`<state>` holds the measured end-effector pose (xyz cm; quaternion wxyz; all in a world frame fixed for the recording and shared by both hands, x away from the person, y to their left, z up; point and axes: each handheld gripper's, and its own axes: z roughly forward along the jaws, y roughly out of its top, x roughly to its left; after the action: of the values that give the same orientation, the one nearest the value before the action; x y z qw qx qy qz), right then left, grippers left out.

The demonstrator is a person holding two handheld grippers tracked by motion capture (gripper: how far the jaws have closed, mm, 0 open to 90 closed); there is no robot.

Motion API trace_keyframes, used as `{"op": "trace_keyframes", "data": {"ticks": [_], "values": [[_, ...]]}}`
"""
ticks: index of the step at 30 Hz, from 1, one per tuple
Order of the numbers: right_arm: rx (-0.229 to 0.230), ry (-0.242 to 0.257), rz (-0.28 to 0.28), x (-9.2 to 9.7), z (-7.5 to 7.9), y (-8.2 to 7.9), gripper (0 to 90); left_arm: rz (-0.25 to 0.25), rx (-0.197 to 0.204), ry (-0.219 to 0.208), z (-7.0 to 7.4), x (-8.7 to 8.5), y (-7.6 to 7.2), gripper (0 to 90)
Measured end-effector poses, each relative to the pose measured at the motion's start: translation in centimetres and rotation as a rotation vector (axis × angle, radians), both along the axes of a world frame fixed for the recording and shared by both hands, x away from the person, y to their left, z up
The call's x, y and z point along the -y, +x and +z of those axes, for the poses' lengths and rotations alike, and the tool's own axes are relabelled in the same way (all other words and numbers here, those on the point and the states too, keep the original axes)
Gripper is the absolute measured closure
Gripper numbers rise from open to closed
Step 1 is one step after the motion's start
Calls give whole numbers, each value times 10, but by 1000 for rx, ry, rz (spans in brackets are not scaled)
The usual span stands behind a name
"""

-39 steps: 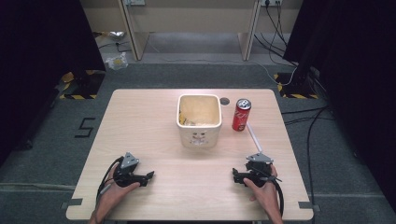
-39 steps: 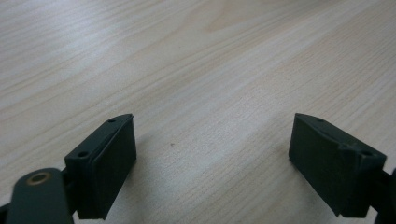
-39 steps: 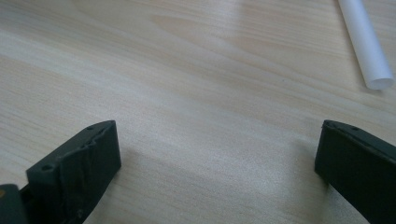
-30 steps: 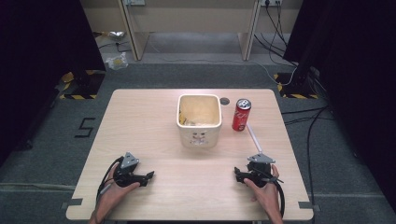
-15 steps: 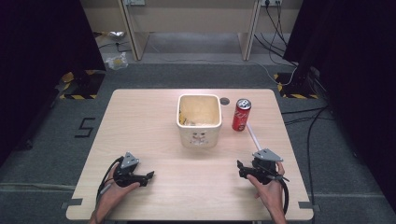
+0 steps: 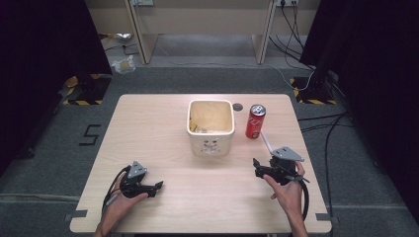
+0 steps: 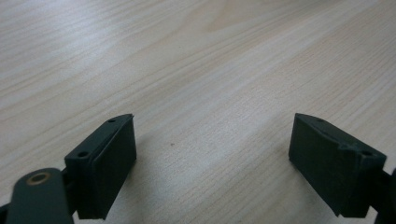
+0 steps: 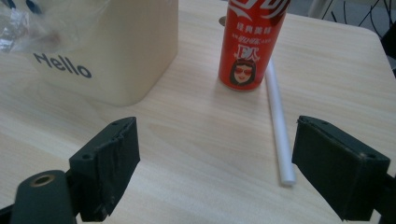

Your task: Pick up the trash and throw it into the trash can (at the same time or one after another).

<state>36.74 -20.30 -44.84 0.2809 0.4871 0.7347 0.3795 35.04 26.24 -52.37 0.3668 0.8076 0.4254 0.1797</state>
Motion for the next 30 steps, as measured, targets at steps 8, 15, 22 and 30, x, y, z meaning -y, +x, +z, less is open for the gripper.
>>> {"op": "trace_keyframes", "data": {"ticks": [8, 15, 22, 30], "values": [[28, 1, -13, -3, 12, 15, 149, 0, 0, -1, 0, 0, 0, 141], [30, 15, -23, -2, 16, 29, 151, -1, 0, -1, 0, 0, 0, 141], [38, 29, -20, -2, 21, 40, 151, -2, -3, 0, 0, 0, 0, 141], [41, 29, -28, -6, 25, 55, 149, 0, 0, 1, 0, 0, 0, 141]]}}
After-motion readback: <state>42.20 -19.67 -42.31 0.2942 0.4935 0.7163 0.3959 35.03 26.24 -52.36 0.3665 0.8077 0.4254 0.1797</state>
